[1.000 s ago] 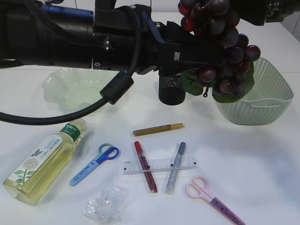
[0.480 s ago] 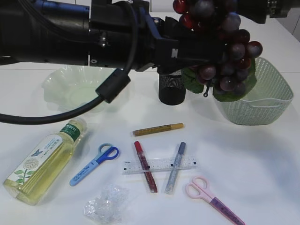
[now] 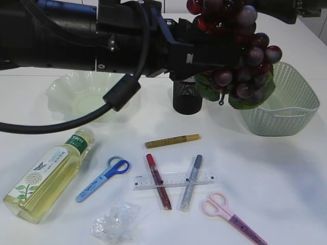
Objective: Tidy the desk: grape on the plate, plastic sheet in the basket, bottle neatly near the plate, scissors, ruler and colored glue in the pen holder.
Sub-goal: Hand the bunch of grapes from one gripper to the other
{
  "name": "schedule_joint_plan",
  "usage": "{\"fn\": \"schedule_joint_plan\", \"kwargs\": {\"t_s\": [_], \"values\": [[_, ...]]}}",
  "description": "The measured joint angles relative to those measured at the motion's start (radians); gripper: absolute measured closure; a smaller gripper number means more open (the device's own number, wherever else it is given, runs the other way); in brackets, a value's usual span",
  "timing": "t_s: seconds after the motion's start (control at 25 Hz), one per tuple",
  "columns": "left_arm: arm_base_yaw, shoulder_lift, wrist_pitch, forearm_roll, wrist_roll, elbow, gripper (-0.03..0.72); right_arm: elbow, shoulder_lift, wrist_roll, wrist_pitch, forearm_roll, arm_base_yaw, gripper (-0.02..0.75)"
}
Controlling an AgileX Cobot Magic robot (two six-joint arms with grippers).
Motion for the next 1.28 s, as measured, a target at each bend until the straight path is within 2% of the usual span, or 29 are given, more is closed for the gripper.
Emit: {"fn": "schedule_joint_plan", "kwargs": {"t_s": [0.8, 1.28], "values": [[0.0, -0.004, -0.034, 0.02, 0.0, 0.0, 0.487, 0.0, 0.0, -0.002, -0.157, 0.009, 0.0, 0.189], [0.0, -0.004, -0.135, 0.033, 0.0, 0.0, 0.487, 0.0, 0.0, -0.002, -0.337, -0.014, 0.0, 0.189]]}}
